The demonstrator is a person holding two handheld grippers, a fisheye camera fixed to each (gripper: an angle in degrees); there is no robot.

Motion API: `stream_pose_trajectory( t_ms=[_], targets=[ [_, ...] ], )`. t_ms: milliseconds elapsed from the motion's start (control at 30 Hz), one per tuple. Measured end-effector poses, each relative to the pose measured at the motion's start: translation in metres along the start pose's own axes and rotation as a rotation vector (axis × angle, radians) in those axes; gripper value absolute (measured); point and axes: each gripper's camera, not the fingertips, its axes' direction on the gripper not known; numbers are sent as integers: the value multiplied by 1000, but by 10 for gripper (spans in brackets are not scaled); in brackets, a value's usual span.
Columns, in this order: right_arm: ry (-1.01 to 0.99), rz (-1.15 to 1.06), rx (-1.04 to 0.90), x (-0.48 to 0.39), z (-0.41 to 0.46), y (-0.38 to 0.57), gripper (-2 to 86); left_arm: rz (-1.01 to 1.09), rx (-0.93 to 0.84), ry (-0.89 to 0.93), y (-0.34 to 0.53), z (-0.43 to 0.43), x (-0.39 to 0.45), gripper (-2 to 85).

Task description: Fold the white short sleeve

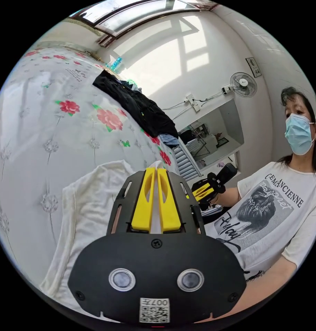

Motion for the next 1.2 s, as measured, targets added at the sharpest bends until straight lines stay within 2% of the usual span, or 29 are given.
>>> stream_pose_trajectory(
  t_ms=[200, 333, 500, 633, 667, 700, 767, 933, 1133, 1200],
  targets=[
    [-57, -49, -220, -36, 73, -27, 0, -219, -13, -213, 80, -26, -7, 40],
    [-58, -60, -182, -47, 61, -47, 5, -239, 41, -210, 94, -36, 7, 69],
    [33, 6, -150, -31, 54, -81, 16, -154, -39, -163, 83, 0, 35, 99],
    [29, 59, -226, -21, 80, -97, 16, -103, -143, -278, 77, 33, 51, 68],
    [49, 55, -262, -24, 90, -99, 14, -90, -162, -326, 78, 39, 57, 40],
    [101, 40, -219, -29, 86, -101, 10, -79, -170, -376, 80, 41, 63, 15],
    [125, 23, -261, -35, 88, -105, 4, -57, -175, -409, 85, 41, 72, -2],
    [65, -24, -202, -48, 64, -109, -1, -61, -181, -421, 100, 29, 84, -9],
    [36, -41, -300, -46, 91, -116, 1, -101, -166, -379, 115, 26, 88, -9],
    [31, -40, -274, -44, 90, -124, 3, -135, -150, -361, 117, 22, 90, -9]
  ],
)
